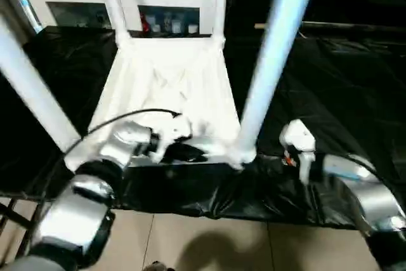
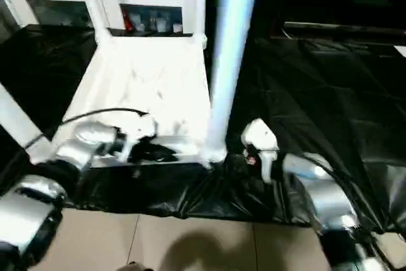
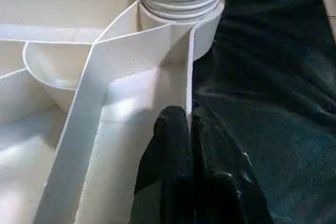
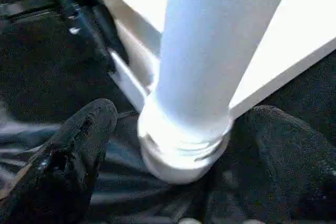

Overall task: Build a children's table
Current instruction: Rotate leg to tighten

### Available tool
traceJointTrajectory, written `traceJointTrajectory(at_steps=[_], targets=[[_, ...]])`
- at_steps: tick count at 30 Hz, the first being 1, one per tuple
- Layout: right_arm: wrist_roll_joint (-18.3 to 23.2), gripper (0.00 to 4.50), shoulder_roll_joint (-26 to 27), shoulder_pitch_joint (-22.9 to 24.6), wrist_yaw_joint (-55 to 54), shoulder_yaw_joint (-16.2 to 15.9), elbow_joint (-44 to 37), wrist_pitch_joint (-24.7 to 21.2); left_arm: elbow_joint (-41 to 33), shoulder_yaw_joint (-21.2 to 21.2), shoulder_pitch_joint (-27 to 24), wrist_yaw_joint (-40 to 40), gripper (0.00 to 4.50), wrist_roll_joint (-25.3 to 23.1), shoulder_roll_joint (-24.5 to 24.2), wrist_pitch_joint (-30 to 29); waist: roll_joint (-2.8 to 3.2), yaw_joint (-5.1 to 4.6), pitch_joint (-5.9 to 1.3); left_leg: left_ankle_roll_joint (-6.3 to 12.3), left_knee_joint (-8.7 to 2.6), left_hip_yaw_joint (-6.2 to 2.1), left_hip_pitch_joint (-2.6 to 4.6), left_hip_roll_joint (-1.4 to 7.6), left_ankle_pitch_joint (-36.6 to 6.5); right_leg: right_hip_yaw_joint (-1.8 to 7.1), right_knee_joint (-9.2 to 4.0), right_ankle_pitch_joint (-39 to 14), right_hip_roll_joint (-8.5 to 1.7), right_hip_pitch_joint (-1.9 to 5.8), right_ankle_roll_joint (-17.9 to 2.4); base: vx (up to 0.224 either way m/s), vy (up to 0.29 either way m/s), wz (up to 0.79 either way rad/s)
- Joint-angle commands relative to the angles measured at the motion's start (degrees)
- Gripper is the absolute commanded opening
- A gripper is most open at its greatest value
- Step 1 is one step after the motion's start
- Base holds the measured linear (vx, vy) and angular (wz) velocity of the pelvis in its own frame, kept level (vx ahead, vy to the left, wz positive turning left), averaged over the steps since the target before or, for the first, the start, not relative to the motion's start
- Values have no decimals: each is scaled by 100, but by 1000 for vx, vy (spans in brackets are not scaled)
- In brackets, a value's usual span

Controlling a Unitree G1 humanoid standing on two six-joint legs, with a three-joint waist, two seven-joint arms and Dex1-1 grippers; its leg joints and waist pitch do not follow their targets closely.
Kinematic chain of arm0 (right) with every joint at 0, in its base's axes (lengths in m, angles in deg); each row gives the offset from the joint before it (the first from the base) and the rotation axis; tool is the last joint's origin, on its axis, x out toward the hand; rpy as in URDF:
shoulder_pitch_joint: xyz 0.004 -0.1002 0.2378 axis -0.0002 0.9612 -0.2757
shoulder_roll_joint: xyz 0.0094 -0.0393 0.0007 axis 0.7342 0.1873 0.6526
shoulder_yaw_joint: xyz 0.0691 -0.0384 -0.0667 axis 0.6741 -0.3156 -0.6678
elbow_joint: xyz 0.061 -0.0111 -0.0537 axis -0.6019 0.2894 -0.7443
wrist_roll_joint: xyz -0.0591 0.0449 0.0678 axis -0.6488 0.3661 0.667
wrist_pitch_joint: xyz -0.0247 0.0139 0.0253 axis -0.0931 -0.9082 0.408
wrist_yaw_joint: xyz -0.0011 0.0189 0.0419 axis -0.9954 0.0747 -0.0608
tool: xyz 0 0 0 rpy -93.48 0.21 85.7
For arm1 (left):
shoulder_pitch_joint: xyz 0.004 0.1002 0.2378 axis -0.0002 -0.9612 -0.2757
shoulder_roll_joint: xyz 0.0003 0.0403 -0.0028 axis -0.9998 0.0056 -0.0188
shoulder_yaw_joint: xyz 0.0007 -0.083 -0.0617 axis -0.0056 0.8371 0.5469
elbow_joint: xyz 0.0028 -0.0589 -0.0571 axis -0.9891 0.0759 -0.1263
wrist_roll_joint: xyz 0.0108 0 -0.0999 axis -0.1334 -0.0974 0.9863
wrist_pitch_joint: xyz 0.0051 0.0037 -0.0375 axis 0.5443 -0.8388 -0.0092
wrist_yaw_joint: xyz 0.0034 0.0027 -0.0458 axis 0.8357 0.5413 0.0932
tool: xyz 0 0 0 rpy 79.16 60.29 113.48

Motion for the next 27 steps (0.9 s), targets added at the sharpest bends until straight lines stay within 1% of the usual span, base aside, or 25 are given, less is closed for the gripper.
traceJointTrajectory(at_steps=[1,2,3,4,5,6,7,8,11,12,13,14,15,17,19,23,26,27], targets=[[-188,450,20,-101,-71,-116,136,112,60,-34,-146,314,1,-61,127,-120,-100,4,-335,294,-393,-151,67,260,-1245,274,-529,-1891,-470,266,-1045,0,0,0],[-211,450,47,-131,-93,-129,186,133,-2,-48,-167,327,1,-91,138,-159,-128,8,-342,302,-389,-145,75,264,-1229,282,-545,-1949,-465,258,-976,0,0,0],[-246,450,87,-182,-141,-142,258,150,-51,-72,-188,311,1,-120,145,-186,-111,15,-341,319,-393,-149,75,268,-1193,286,-539,-1920,-471,254,-970,0,0,0],[-246,450,87,-182,-141,-142,258,150,-51,-72,-188,311,1,-120,145,-186,-107,8,-346,328,-397,-156,55,270,-1162,282,-525,-1873,-470,266,-970,0,0,0],[-292,450,132,-256,-201,-154,373,185,-151,-103,-226,299,1,-159,141,-221,-107,7,-359,341,-398,-158,49,276,-1110,283,-508,-1730,-465,268,-984,0,0,0],[-365,450,204,-412,-325,-155,625,238,-240,-154,-254,236,1,-205,127,-215,-103,-7,-360,335,-396,-157,42,270,-1086,278,-494,-1642,-460,262,-1026,0,0,0],[-378,422,239,-474,-348,-155,724,262,-289,-161,-270,233,0,-216,117,-226,-88,-8,-369,322,-398,-160,52,276,-1084,275,-486,-1605,-466,260,-1059,0,0,0],[-383,422,266,-519,-333,-162,797,287,-324,-161,-278,227,0,-217,109,-243,-92,-18,-363,315,-395,-147,50,269,-1081,278,-492,-1548,-451,261,-1079,0,0,0],[-411,409,302,-598,-285,-204,957,374,-412,-171,-299,198,0,-216,87,-305,-87,0,-370,348,-388,-143,52,281,-1063,290,-469,-1394,-460,262,-1115,0,0,0],[-410,383,334,-645,-285,-209,1039,394,-420,-186,-293,147,0,-233,66,-317,-82,-4,-374,355,-390,-144,50,278,-1038,285,-459,-1325,-459,267,-1147,0,0,0],[-413,383,360,-687,-288,-213,1111,413,-417,-194,-286,108,0,-243,50,-325,-79,-2,-373,359,-391,-143,47,280,-1024,286,-455,-1287,-455,270,-1160,0,0,0],[-417,372,389,-732,-292,-215,1194,441,-431,-203,-287,76,0,-255,32,-345,-80,-5,-372,361,-389,-143,42,277,-1024,282,-451,-1255,-456,273,-1179,0,0,0],[-427,372,432,-791,-267,-227,1317,470,-453,-219,-292,35,0,-273,2,-358,-71,-8,-373,356,-387,-142,39,275,-1045,283,-451,-1254,-462,276,-1192,0,0,0],[-459,345,484,-857,-216,-256,1479,539,-490,-225,-302,14,0,-283,-27,-388,-76,-12,-362,340,-394,-143,43,277,-1098,278,-464,-1370,-457,272,-1177,0,0,0],[-453,331,519,-902,-154,-279,1594,559,-519,-223,-305,-55,0,-272,-43,-441,-70,-13,-361,317,-394,-140,53,279,-1142,285,-479,-1460,-464,267,-1163,0,0,0],[-449,295,578,-974,-98,-290,1781,619,-540,-215,-291,-123,0,-252,-69,-491,-71,-24,-374,345,-392,-139,38,285,-1036,283,-433,-1172,-455,282,-1247,0,0,0],[-425,284,633,-1027,-83,-273,1900,646,-523,-210,-267,-162,0,-243,-81,-502,-67,-32,-368,345,-392,-137,39,285,-1074,282,-442,-1236,-460,279,-1252,0,0,0],[-415,275,664,-1056,-83,-266,1961,664,-522,-205,-255,-186,0,-236,-86,-515,-64,-40,-359,321,-401,-138,44,283,-1137,280,-460,-1355,-457,275,-1233,0,0,0]])
